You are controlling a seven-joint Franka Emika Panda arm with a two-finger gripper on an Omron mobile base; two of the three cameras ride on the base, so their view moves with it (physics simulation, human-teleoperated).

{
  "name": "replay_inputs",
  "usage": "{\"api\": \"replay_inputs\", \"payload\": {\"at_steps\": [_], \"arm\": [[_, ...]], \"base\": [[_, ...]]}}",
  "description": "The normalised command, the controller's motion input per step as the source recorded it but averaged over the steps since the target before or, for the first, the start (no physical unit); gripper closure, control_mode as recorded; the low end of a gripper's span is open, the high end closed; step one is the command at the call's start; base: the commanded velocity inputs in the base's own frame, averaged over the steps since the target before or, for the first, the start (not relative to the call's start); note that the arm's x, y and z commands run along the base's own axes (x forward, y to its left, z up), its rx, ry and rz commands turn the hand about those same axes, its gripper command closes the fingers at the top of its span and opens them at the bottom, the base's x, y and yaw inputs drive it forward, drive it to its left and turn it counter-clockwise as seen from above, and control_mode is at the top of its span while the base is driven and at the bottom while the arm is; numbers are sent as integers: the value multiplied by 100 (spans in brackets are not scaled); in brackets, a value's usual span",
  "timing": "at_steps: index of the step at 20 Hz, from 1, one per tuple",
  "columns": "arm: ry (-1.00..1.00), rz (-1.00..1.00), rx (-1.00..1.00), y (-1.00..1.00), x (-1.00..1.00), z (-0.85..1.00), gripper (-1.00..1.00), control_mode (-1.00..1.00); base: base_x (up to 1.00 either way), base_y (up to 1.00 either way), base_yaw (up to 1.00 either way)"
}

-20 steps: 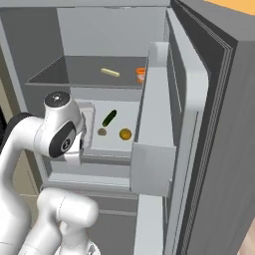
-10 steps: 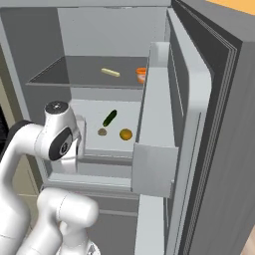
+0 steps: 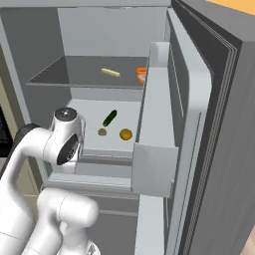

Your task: Place the tupperware on the second highest shelf of the fridge. Make space for the tupperware among the existing items by rearranging them on the shelves if needed. Close the fridge door when finished.

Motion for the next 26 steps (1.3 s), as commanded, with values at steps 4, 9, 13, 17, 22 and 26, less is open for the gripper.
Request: {"api": "replay_inputs", "payload": {"at_steps": [4, 9, 13, 17, 22, 26], "arm": [[14, 6, 16, 17, 39, 0, 100, -100], [7, 8, 1, 46, 60, 0, 100, -100], [2, 9, 0, 32, 69, -6, 100, -100], [0, 3, 0, 5, 68, -34, 100, -100], [-9, 4, 0, 19, 58, -52, 100, -100], [-12, 3, 0, 22, 61, -46, 100, -100]], "base": [[0, 0, 0], [0, 0, 0], [0, 0, 0], [0, 0, 0], [0, 0, 0], [0, 0, 0]]}}
